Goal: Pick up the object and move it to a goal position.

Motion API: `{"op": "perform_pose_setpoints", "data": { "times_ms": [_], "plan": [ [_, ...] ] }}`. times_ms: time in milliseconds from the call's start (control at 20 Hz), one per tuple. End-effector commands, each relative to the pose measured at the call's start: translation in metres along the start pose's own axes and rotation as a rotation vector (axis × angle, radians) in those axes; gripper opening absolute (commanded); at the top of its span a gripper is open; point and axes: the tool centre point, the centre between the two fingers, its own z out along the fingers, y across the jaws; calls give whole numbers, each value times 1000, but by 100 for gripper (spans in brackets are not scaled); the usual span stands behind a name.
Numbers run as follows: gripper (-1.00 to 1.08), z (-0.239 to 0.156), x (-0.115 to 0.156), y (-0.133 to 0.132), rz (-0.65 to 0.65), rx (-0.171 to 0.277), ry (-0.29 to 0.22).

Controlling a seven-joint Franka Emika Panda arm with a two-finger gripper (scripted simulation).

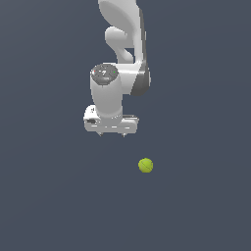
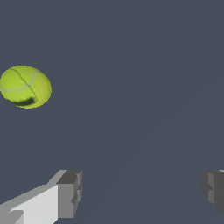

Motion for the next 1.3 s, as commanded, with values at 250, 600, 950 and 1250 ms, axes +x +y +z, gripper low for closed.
{"op": "perform_pose_setpoints", "data": {
  "times_ms": [250, 600, 950, 1250],
  "plan": [
    [100, 4, -2, -12, -32, 1, -15],
    [100, 8, -5, -22, -73, 3, -32],
    [100, 9, 0, -27, -41, 3, -28],
    [100, 14, 12, -40, 24, 4, -21]
  ]
}}
